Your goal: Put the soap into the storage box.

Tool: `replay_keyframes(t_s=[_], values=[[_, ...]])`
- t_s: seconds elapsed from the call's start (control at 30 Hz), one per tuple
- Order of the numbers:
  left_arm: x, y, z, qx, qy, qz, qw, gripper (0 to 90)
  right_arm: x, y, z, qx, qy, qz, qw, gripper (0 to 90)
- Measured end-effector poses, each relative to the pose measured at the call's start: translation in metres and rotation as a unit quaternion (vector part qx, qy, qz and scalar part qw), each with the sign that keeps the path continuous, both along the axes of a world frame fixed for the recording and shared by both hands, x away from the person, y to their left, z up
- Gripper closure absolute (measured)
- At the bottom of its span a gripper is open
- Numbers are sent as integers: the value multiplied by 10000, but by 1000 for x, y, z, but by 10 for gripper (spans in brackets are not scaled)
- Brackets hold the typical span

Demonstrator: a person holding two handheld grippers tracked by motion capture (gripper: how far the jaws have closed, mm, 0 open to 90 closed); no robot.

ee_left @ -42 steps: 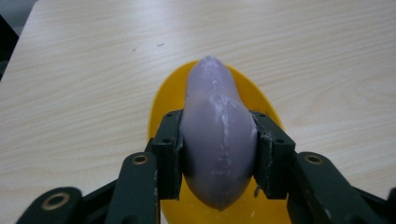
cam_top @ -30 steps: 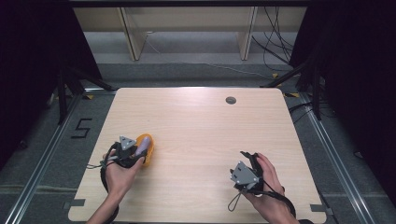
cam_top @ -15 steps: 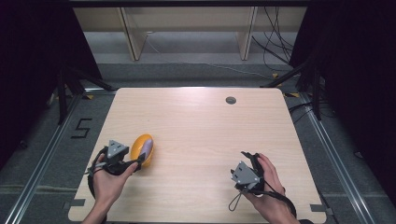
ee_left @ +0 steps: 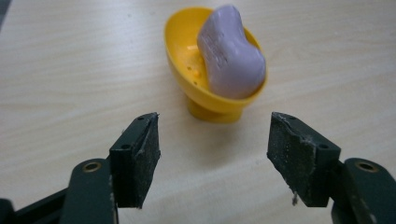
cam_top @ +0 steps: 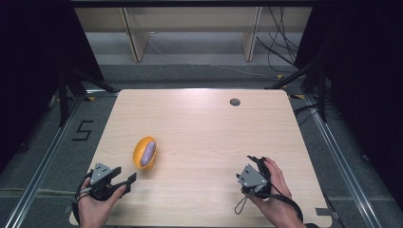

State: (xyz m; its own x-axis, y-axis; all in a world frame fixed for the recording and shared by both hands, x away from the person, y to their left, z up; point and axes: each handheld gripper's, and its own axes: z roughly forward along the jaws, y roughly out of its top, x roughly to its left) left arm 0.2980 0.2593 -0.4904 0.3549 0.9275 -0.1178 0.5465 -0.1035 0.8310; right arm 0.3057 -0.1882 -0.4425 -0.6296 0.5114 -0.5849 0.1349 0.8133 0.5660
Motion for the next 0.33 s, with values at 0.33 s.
replay_keyframes(t_s=[0.33], values=[[5,-2,-4,19,92,-127,9999,343,1,-4,-3,113,178,-50,9998,321]])
